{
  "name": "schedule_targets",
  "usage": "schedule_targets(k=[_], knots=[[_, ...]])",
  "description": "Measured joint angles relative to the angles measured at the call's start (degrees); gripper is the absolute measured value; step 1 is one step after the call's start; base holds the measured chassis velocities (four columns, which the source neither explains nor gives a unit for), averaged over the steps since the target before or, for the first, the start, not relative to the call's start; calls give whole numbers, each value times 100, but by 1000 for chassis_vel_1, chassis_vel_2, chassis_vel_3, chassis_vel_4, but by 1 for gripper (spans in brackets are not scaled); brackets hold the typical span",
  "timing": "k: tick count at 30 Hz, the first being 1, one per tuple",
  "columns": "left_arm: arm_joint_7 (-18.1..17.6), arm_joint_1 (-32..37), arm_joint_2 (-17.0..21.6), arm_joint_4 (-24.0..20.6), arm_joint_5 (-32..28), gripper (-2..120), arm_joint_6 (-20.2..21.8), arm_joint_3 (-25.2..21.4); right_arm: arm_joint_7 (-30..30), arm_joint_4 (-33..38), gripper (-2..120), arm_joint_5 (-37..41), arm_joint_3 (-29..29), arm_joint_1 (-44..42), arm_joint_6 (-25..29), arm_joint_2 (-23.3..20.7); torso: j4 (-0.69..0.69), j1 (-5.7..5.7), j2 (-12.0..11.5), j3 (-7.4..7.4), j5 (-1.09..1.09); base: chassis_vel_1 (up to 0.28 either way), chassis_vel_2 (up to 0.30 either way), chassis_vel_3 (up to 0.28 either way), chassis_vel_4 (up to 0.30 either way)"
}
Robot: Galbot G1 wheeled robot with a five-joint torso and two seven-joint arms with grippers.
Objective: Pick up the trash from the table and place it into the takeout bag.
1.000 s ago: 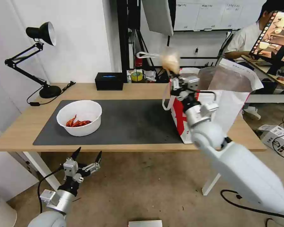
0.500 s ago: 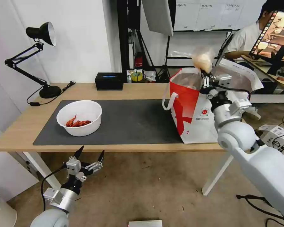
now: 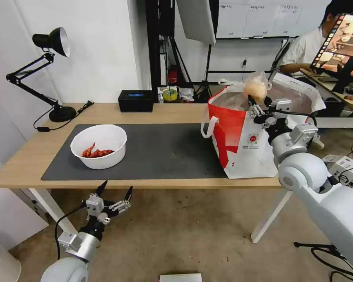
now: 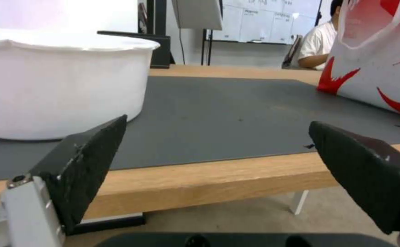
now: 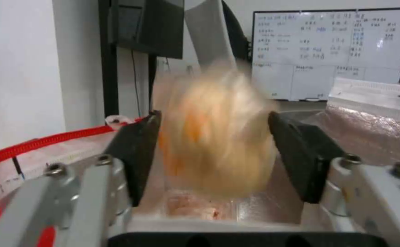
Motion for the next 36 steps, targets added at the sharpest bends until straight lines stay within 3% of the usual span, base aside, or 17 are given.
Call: schedule_targets(k=[6,8,11,18,24,33,36], knots=[[-1,-23,16,5,-6,100,7,0,0,-22,82,-14,-18,27,-1,8,0,0,0,0,0,0,0,0,0],[-2,-38,38,8,-25,100,13,-9,0,-16,96,-32,-29,12,-1,23,0,0,0,0,0,0,0,0,0],[-4,-44,52,-4,-40,100,17,-16,-2,5,99,-40,-31,2,4,27,0,0,0,0,-1,0,0,0,0],[-5,-52,70,-55,-94,100,20,-35,1,135,100,-43,-18,-72,57,20,0,0,0,0,-1,0,0,0,0],[-6,-44,59,-94,-97,100,20,-48,-60,294,100,-34,8,-140,426,-26,0,0,0,0,0,0,0,0,0],[-10,-5,14,-129,-97,100,20,-91,-660,891,100,84,255,-672,730,-172,1,0,0,0,-1,0,0,0,0],[-11,7,-6,-162,-96,100,17,-120,-892,1412,100,70,406,-1290,741,-244,0,0,0,-1,-1,0,0,0,0]])
